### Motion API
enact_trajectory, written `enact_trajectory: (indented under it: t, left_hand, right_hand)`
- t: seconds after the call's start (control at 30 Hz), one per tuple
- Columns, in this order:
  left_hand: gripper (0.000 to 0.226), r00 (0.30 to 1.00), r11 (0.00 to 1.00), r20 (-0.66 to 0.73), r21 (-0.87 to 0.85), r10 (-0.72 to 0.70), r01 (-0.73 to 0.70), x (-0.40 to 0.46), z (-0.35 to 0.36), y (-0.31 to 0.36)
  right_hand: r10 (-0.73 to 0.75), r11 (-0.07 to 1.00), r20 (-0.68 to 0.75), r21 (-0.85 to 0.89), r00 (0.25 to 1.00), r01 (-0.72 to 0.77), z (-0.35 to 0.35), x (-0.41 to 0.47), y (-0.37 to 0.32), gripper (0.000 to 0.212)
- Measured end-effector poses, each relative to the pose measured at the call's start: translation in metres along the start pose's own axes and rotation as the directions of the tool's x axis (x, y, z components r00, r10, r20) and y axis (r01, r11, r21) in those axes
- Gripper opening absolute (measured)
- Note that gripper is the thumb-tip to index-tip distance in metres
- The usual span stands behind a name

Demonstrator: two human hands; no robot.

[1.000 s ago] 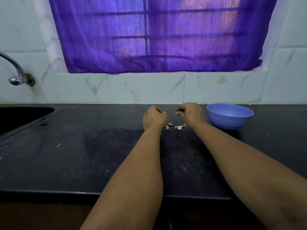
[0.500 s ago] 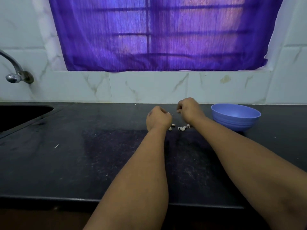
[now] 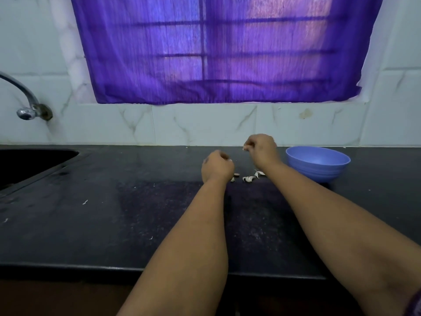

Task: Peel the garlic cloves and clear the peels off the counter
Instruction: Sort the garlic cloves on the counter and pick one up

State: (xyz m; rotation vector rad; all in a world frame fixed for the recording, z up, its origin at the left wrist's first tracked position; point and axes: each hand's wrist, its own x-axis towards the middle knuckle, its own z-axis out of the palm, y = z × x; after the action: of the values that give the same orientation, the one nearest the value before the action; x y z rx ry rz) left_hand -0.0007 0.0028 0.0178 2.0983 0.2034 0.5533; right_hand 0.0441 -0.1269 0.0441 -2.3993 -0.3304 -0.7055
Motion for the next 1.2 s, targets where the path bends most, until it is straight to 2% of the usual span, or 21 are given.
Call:
enact_trajectory:
  t: [0.07, 0.17, 0.27, 0.4, 0.53, 0.67, 0.73, 0.83, 0.93, 1.03, 1.13, 1.2]
  left_hand:
    - [0.024, 0.998, 0.995, 0.042, -0.098, 0.04, -0.036, -0.004, 0.001, 0.003]
    - [0.027, 0.991, 0.951, 0.113, -0.307, 0.065, -0.027, -0.014, 0.004, 0.01]
    - [0.015, 0.983, 0.898, 0.166, -0.439, 0.079, 0.002, -0.025, 0.004, 0.016]
    - [0.004, 0.979, 0.822, 0.194, -0.566, 0.064, 0.058, -0.037, -0.002, 0.019]
    - [0.005, 0.977, 0.734, 0.209, -0.67, 0.04, 0.113, -0.043, -0.005, 0.018]
    - [0.006, 0.984, 0.745, 0.176, -0.659, 0.025, 0.099, -0.042, -0.005, 0.016]
    - [0.008, 0.982, 0.748, 0.185, -0.656, 0.03, 0.101, -0.041, -0.004, 0.017]
    - [0.01, 0.981, 0.749, 0.191, -0.655, 0.037, 0.099, -0.037, -0.001, 0.018]
    - [0.004, 0.973, 0.717, 0.229, -0.685, 0.041, 0.131, -0.035, 0.001, 0.019]
    - [0.007, 0.968, 0.718, 0.241, -0.685, 0.065, 0.122, -0.033, 0.003, 0.017]
    - [0.007, 0.967, 0.72, 0.245, -0.683, 0.065, 0.124, -0.032, 0.002, 0.016]
    - [0.007, 0.967, 0.72, 0.248, -0.682, 0.066, 0.126, -0.033, 0.001, 0.016]
  right_hand:
    - [0.119, 0.96, -0.034, 0.259, 0.992, -0.107, -0.005, -0.01, -0.003, 0.009]
    - [0.293, 0.77, 0.141, 0.551, 0.946, -0.321, -0.009, -0.028, -0.001, 0.01]
    - [0.33, 0.613, 0.236, 0.683, 0.914, -0.397, -0.017, -0.041, -0.004, 0.008]
    - [0.273, 0.518, 0.281, 0.763, 0.92, -0.387, -0.025, -0.06, -0.01, 0.006]
    - [0.203, 0.549, 0.262, 0.767, 0.944, -0.331, -0.031, -0.066, -0.017, 0.008]
    - [0.127, 0.693, 0.191, 0.685, 0.973, -0.225, -0.032, -0.068, -0.019, 0.007]
    - [0.117, 0.719, 0.139, 0.671, 0.983, -0.181, -0.031, -0.067, -0.017, 0.008]
    - [0.115, 0.711, 0.071, 0.69, 0.991, -0.131, -0.029, -0.065, -0.012, 0.004]
    - [0.124, 0.65, 0.094, 0.745, 0.988, -0.152, -0.029, -0.062, -0.009, 0.005]
    - [0.137, 0.62, 0.114, 0.765, 0.984, -0.175, -0.03, -0.06, -0.009, 0.009]
    - [0.129, 0.651, 0.111, 0.74, 0.985, -0.169, -0.027, -0.059, -0.009, 0.014]
    - [0.093, 0.721, 0.082, 0.682, 0.992, -0.124, -0.026, -0.058, -0.008, 0.017]
